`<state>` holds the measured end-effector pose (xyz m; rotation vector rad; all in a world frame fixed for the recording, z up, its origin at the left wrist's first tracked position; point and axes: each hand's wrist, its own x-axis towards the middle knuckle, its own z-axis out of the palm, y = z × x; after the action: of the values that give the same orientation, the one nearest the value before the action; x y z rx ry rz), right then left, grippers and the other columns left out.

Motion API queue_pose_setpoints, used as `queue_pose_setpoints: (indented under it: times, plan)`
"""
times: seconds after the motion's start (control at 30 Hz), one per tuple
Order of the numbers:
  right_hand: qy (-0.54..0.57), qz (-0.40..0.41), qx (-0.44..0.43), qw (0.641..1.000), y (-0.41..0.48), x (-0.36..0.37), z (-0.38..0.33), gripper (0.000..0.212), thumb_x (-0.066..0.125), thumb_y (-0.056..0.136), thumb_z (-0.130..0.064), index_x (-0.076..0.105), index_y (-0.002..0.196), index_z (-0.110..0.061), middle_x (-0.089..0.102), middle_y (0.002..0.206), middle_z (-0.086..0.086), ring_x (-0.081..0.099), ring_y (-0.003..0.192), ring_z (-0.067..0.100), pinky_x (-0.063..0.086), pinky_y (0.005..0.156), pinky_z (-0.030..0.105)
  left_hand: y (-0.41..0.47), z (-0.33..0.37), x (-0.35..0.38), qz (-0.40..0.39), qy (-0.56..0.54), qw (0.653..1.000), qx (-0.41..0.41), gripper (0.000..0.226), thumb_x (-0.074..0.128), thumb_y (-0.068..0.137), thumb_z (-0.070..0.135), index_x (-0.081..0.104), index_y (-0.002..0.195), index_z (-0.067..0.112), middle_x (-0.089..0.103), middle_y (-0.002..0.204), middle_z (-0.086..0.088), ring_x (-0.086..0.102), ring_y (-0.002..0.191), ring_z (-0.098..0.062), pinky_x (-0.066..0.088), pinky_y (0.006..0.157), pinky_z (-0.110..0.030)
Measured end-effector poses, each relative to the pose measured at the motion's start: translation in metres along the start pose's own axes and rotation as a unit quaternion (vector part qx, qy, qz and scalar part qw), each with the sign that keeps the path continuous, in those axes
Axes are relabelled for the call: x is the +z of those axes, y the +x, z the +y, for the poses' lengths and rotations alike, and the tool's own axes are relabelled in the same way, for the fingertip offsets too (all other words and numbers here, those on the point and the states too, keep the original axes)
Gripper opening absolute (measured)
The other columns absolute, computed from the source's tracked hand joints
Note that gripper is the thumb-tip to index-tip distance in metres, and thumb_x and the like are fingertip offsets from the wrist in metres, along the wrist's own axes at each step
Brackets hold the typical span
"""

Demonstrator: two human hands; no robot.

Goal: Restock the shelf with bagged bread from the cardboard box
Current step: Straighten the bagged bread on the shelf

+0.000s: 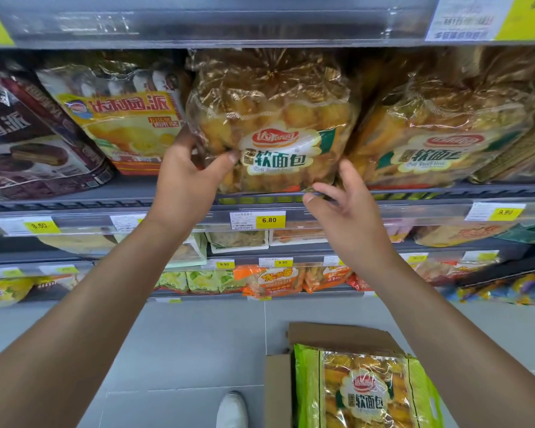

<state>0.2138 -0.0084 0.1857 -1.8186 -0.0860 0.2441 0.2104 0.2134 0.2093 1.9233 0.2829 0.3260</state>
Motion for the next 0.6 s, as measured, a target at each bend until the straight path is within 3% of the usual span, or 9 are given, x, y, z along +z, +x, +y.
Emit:
queue_pose_setpoints:
  times: [0.1,0.2,0.3,0.37,0.43,0.5,0.6]
  plan:
    - [-0.001,0.002,0.002,1.0,-0.002,-0.002,0.0,0.084,0.065,0.095,-0.032,0.012,0.16,-0.027,0.039,0.13,-0.024,0.048,0.134,0.006,0.049,0.107,0.041,-0.003,-0.002,-0.002,0.0,0.017,1.0,-0.003,0.041,0.074,0.084,0.038,0.063,0.121,0.026,0.074,0.111,0.004,0.068,0.105,-0.019,0.055,0.096,-0.048]
    - [0.003,0.003,0.0,1.0,-0.007,-0.002,0.005,0.085,0.065,0.095,-0.028,0.011,0.16,-0.029,0.041,0.14,-0.022,0.044,0.139,0.008,0.047,0.11,0.04,-0.006,-0.004,-0.004,-0.012,0.0,1.0,-0.017,0.044,0.075,0.085,0.036,0.06,0.125,0.025,0.072,0.115,0.008,0.068,0.107,-0.013,0.055,0.098,-0.043]
    - [0.0,0.008,0.0,1.0,-0.016,-0.003,0.011,0.084,0.065,0.096,-0.025,0.012,0.16,-0.032,0.043,0.152,-0.012,0.042,0.14,0.007,0.047,0.099,0.017,-0.021,-0.008,-0.003,-0.026,-0.021,0.999,-0.027,0.04,0.074,0.091,0.023,0.057,0.126,0.019,0.07,0.112,0.013,0.066,0.103,0.001,0.052,0.094,-0.028]
    - [-0.001,0.013,-0.006,1.0,-0.024,-0.006,0.017,0.079,0.065,0.096,-0.023,0.018,0.159,-0.033,0.046,0.149,-0.012,0.044,0.136,0.002,0.046,0.087,0.005,-0.033,-0.015,-0.002,-0.032,-0.018,0.999,-0.023,0.047,0.073,0.092,0.021,0.053,0.134,0.024,0.066,0.124,0.017,0.061,0.116,0.002,0.046,0.103,-0.028]
    - [-0.016,0.025,-0.025,0.999,-0.032,-0.011,0.029,0.072,0.066,0.095,-0.022,0.028,0.156,-0.033,0.05,0.145,-0.016,0.047,0.133,-0.004,0.046,0.091,0.008,-0.049,-0.025,-0.001,-0.016,0.025,0.999,-0.016,0.062,0.072,0.092,0.028,0.043,0.146,0.028,0.053,0.142,0.022,0.047,0.132,0.007,0.036,0.114,-0.027]
    - [-0.037,0.039,-0.044,0.998,-0.041,-0.017,0.045,0.066,0.066,0.095,-0.02,0.036,0.153,-0.029,0.052,0.143,-0.012,0.049,0.131,-0.004,0.047,0.096,0.012,-0.069,-0.035,0.003,0.025,0.079,0.997,0.006,0.075,0.072,0.091,0.033,0.032,0.154,0.026,0.039,0.155,0.016,0.034,0.143,0.002,0.03,0.119,-0.032]
    - [-0.078,0.053,-0.053,0.994,-0.055,-0.033,0.079,0.059,0.068,0.094,-0.015,0.046,0.147,-0.026,0.052,0.14,-0.008,0.051,0.13,0.002,0.045,0.105,0.021,-0.1,-0.046,0.015,0.049,0.123,0.99,0.056,0.073,0.072,0.091,0.028,0.033,0.153,0.025,0.036,0.155,0.006,0.033,0.146,-0.012,0.032,0.12,-0.041]
